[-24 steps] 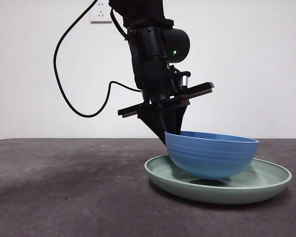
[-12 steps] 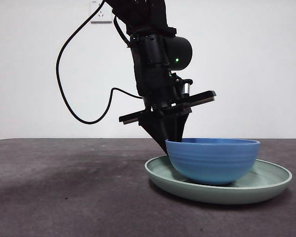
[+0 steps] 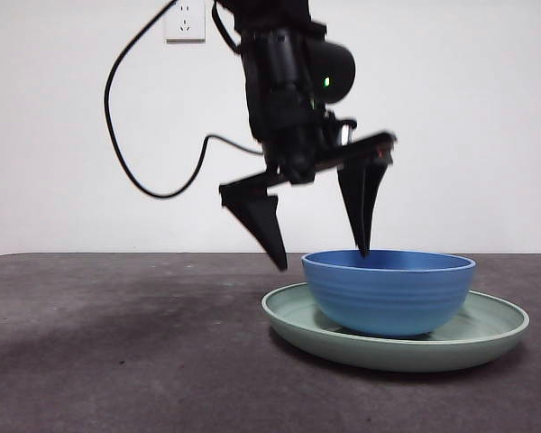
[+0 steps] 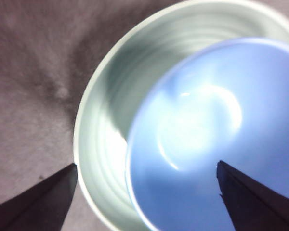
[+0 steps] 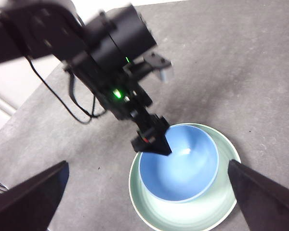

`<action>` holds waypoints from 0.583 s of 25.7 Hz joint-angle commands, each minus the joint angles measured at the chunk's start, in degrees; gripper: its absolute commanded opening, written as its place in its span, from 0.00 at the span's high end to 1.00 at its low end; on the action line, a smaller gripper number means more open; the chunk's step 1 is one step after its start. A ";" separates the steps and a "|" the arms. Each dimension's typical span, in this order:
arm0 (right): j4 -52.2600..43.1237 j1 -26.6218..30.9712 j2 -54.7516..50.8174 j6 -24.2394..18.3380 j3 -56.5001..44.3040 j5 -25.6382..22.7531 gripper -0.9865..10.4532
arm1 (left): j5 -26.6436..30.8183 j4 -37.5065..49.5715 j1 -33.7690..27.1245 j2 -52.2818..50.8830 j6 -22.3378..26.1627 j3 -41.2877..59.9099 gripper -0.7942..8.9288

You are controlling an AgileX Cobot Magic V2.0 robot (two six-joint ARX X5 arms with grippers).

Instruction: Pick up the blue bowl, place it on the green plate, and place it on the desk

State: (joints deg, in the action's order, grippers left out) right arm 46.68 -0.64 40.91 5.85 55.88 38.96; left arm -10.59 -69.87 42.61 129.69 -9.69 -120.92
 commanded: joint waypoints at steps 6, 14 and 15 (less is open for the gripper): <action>-0.28 -0.02 0.20 0.09 1.16 0.00 0.39 | 0.15 -7.23 0.74 -13.20 5.27 -5.90 0.44; 0.26 -0.02 0.20 -0.02 1.16 0.02 0.39 | 7.19 -13.22 -0.31 -35.89 9.99 -4.15 0.44; 0.63 -0.02 0.20 -0.13 1.16 0.02 0.39 | 7.21 -13.20 -1.07 -38.97 10.45 -1.86 0.44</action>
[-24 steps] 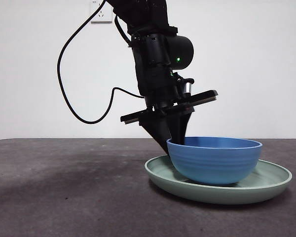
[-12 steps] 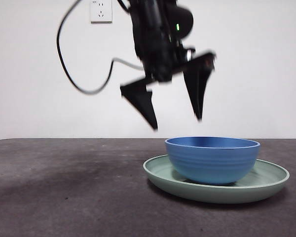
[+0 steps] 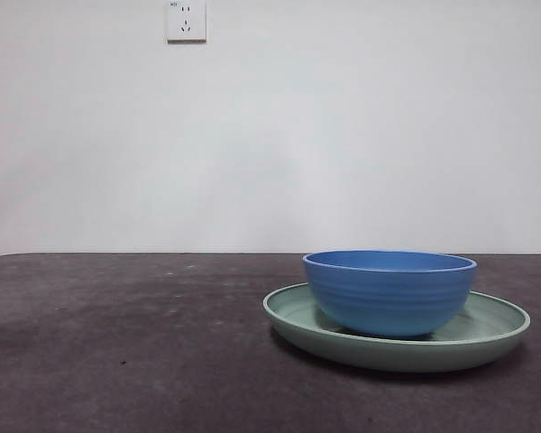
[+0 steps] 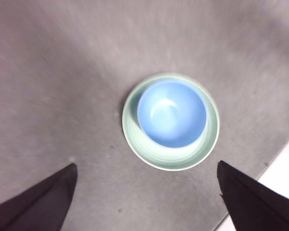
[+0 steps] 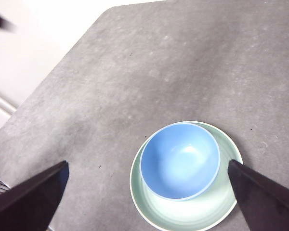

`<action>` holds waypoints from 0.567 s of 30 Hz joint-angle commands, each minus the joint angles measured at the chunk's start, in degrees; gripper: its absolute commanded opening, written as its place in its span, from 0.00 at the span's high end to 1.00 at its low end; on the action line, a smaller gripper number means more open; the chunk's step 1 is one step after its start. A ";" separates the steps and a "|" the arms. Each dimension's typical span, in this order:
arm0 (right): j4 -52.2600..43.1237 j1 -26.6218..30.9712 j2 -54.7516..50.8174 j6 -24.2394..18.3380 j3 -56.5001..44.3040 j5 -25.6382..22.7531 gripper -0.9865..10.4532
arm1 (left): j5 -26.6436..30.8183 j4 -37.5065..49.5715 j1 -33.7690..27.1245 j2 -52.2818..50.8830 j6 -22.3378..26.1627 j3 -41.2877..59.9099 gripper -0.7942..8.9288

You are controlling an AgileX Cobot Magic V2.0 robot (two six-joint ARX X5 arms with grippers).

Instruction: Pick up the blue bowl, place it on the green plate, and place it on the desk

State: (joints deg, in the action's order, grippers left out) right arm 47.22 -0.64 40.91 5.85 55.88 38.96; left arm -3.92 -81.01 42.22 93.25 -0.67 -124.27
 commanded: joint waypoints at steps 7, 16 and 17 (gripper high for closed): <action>2.51 -0.02 0.22 -1.01 1.14 0.00 0.39 | 0.52 6.36 -4.83 -23.21 3.80 28.28 0.44; 3.85 -0.02 0.22 -1.40 1.14 -0.07 0.39 | 0.52 23.56 -6.88 -44.02 2.91 56.87 0.44; 3.89 -0.02 0.22 -1.40 1.14 -0.07 0.39 | 0.50 24.06 -6.91 -45.62 2.78 59.25 0.44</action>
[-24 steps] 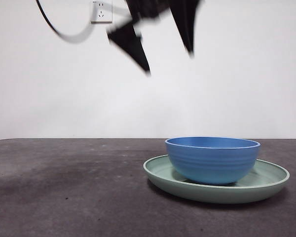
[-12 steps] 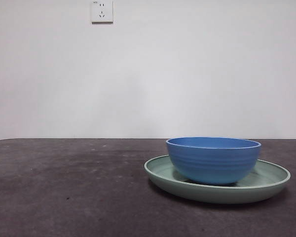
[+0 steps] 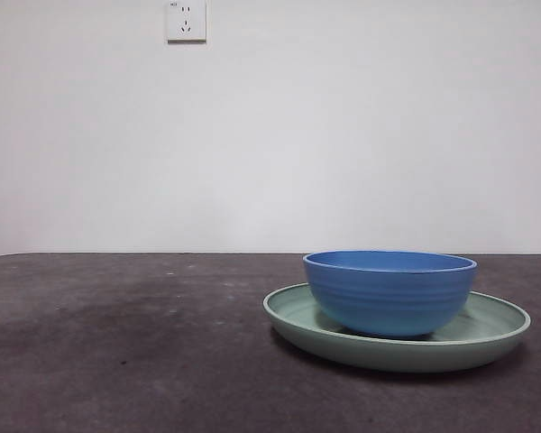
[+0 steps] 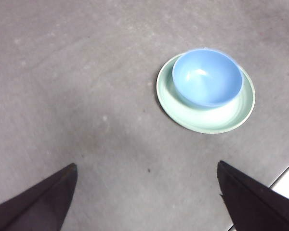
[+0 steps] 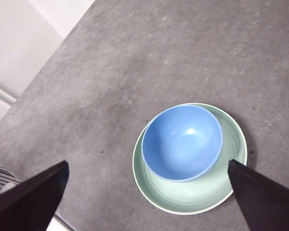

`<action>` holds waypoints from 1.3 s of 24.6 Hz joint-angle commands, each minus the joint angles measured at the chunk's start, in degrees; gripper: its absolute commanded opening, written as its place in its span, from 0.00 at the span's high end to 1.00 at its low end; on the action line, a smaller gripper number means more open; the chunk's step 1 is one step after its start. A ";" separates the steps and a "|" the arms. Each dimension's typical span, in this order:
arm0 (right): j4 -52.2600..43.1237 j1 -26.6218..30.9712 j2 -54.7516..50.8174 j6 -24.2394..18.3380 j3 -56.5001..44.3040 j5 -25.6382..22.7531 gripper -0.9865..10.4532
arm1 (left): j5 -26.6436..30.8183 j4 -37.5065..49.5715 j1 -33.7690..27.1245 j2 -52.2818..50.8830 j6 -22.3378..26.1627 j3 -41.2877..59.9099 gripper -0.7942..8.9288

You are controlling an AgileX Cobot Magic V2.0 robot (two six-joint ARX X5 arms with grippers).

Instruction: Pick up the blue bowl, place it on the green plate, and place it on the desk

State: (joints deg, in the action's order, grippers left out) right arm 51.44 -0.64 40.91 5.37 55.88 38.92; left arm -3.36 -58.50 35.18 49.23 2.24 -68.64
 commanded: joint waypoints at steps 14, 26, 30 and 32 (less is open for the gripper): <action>5.18 -0.02 2.78 -0.92 1.14 -10.23 0.39 | -1.16 1.88 0.13 -14.21 -5.70 18.53 0.36; 8.98 -0.04 23.61 -3.56 1.14 -10.95 0.39 | -2.38 2.27 0.13 -21.24 -11.85 18.56 0.37; 5.66 -1.03 33.48 -5.51 1.14 -13.42 0.42 | -7.56 1.73 0.13 -22.56 -13.55 18.56 0.37; 2.99 -2.27 37.33 -5.88 1.14 -14.82 0.43 | -10.14 1.16 0.13 -23.12 -13.90 18.56 0.37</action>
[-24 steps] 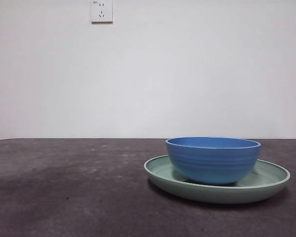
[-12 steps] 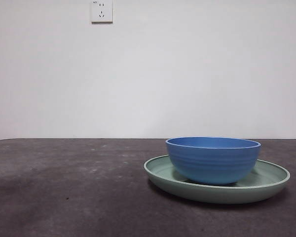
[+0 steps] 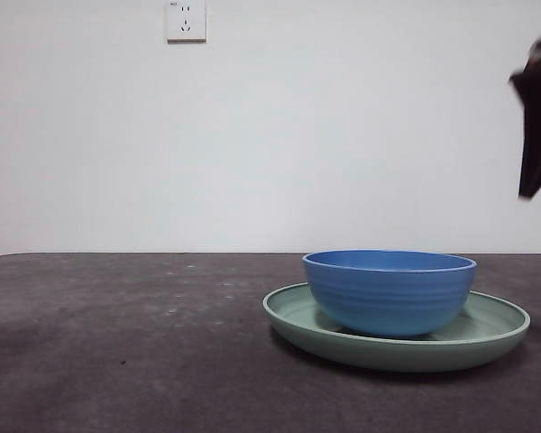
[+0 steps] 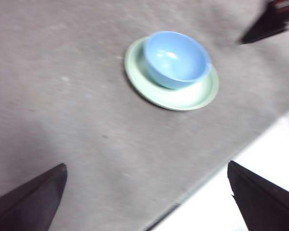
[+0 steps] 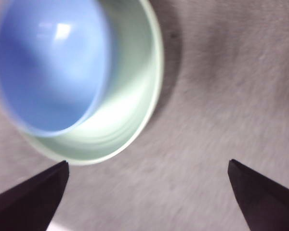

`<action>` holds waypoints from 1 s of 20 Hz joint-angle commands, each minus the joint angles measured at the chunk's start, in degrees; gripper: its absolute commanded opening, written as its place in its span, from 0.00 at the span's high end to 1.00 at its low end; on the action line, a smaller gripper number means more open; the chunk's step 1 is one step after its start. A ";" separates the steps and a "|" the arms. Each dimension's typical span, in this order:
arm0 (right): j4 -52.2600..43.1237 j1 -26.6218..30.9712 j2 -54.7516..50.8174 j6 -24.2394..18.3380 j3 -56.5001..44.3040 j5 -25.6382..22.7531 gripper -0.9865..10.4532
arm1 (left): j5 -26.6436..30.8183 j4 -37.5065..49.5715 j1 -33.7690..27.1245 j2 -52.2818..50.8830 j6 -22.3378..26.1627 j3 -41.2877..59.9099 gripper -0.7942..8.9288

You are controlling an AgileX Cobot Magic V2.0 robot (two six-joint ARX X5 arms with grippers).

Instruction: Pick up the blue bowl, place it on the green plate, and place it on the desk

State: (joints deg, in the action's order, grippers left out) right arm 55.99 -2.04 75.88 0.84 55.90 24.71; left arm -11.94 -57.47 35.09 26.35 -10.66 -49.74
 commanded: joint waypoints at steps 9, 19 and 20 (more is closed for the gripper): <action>-11.91 -4.63 13.90 -1.60 1.11 -6.91 0.50 | -3.15 -2.23 0.22 -1.84 -2.51 -0.57 0.37; -15.89 -5.14 20.39 -1.53 1.11 -1.44 0.64 | -3.15 -2.69 0.22 -1.84 -2.54 -1.70 0.37; -16.44 -5.29 21.07 -1.49 1.11 -0.04 0.66 | -3.15 -2.82 0.22 -1.84 -2.54 -1.97 0.37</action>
State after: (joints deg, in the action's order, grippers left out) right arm 39.48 -6.98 95.42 -0.19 56.36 24.27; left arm -14.92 -60.69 35.09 24.51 -13.02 -50.41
